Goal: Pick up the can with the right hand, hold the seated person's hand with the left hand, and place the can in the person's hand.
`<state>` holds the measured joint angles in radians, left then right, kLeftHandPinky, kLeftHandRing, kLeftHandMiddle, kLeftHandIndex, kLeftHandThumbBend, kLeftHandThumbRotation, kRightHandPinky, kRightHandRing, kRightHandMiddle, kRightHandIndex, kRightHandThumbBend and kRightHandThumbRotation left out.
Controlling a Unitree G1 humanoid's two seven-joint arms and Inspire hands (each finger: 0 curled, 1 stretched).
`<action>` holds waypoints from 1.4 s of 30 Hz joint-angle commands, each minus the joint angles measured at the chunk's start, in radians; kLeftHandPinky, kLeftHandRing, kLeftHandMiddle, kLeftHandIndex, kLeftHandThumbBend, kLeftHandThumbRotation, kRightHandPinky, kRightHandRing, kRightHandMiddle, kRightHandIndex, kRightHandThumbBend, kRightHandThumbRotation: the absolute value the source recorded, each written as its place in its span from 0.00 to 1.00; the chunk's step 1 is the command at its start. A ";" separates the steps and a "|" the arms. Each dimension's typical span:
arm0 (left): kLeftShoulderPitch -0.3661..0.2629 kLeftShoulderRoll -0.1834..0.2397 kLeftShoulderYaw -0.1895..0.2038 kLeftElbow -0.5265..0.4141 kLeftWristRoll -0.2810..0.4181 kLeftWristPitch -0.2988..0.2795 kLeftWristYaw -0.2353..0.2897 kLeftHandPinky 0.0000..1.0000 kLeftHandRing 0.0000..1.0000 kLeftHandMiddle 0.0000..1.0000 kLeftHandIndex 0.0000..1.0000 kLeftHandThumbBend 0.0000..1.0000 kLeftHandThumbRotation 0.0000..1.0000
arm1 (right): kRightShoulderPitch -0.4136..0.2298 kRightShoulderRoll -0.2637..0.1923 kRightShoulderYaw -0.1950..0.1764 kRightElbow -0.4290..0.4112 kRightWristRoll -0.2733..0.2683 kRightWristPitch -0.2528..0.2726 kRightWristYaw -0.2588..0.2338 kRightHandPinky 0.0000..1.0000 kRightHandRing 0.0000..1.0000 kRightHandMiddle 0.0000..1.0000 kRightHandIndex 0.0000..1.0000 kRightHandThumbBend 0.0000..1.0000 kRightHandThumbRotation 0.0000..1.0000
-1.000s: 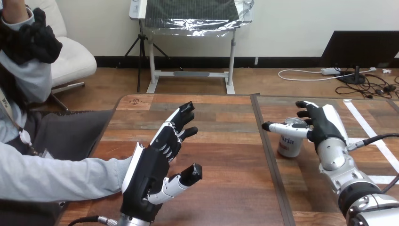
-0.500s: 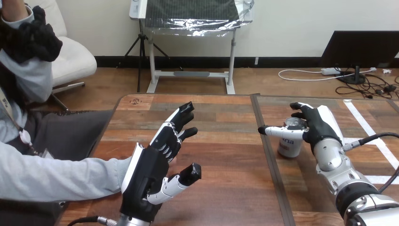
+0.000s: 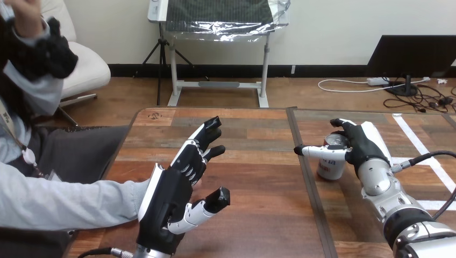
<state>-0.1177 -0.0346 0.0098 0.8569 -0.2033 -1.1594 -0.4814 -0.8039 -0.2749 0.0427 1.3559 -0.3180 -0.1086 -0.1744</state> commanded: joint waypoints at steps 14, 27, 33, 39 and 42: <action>-0.019 0.003 -0.008 -0.059 -0.006 -0.018 0.004 0.85 0.93 0.94 0.89 1.00 0.61 | -0.068 0.006 0.017 -0.005 -0.016 -0.005 -0.018 0.80 0.80 0.77 0.84 0.95 0.19; -0.012 0.006 -0.003 -0.070 0.019 -0.017 0.028 0.85 0.94 0.94 0.89 1.00 0.62 | -0.051 0.002 0.001 0.000 0.005 -0.035 -0.022 0.69 0.73 0.71 0.72 0.91 0.01; -0.005 0.007 -0.007 -0.083 0.020 -0.005 0.031 0.85 0.94 0.94 0.89 1.00 0.62 | -0.044 -0.002 -0.006 0.004 0.011 -0.038 -0.019 0.59 0.62 0.64 0.65 0.89 0.00; -0.006 0.005 -0.005 -0.083 0.029 -0.008 0.043 0.85 0.94 0.94 0.89 1.00 0.63 | -0.044 -0.003 -0.012 0.006 0.011 -0.029 -0.024 0.50 0.54 0.58 0.58 0.87 0.00; -0.002 0.006 -0.008 -0.091 0.029 0.000 0.045 0.85 0.94 0.94 0.89 1.00 0.63 | -0.043 -0.004 -0.018 0.006 0.012 -0.032 -0.024 0.45 0.50 0.55 0.55 0.86 0.00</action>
<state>-0.1028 -0.0338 0.0098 0.8186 -0.1842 -1.1586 -0.4451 -0.8038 -0.2738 0.0369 1.3597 -0.3117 -0.1191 -0.1862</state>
